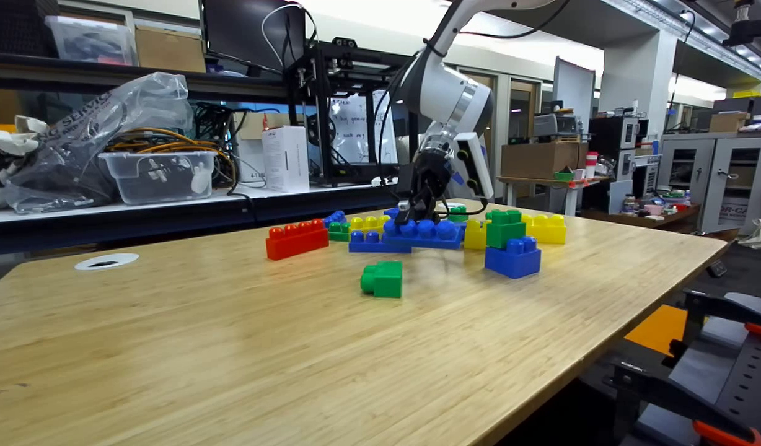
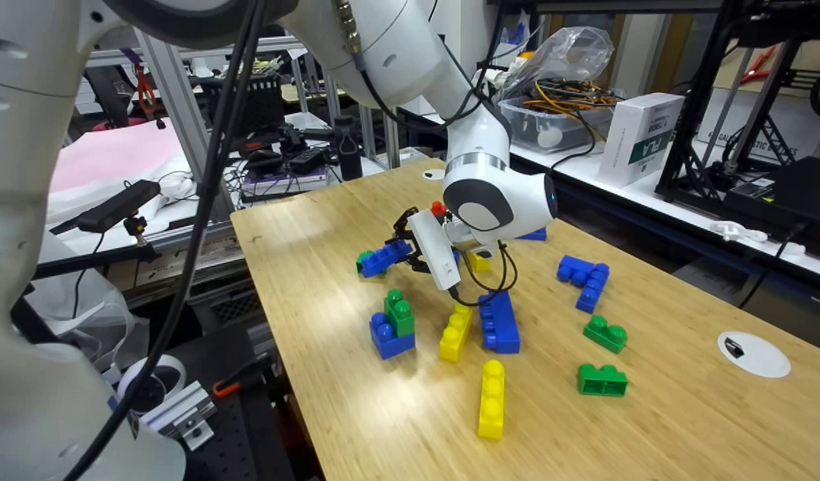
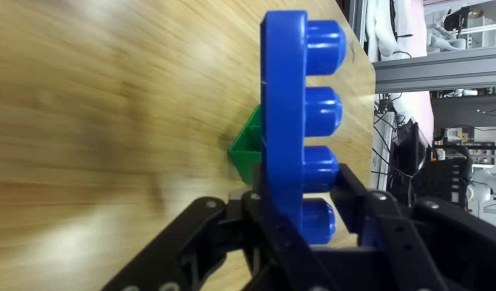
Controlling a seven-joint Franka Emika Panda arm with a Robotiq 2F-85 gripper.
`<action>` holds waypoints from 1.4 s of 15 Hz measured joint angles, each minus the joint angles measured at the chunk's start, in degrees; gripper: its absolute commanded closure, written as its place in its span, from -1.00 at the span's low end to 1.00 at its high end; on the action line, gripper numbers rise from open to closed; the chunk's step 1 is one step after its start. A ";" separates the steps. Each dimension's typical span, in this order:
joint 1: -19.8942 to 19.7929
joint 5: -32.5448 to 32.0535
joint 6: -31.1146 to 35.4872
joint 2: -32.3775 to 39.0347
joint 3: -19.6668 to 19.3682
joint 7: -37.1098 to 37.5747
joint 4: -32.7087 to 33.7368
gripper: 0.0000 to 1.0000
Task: Move one of the blue building blocks in the back forward
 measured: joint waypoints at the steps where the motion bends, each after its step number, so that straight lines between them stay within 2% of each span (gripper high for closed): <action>1: 0.00 -0.03 0.40 0.59 -0.01 0.00 0.19 0.65; 9: 0.00 -0.26 1.12 3.29 -0.01 0.00 2.53 0.65; 21: 0.02 0.09 6.05 4.11 0.26 0.00 2.65 0.65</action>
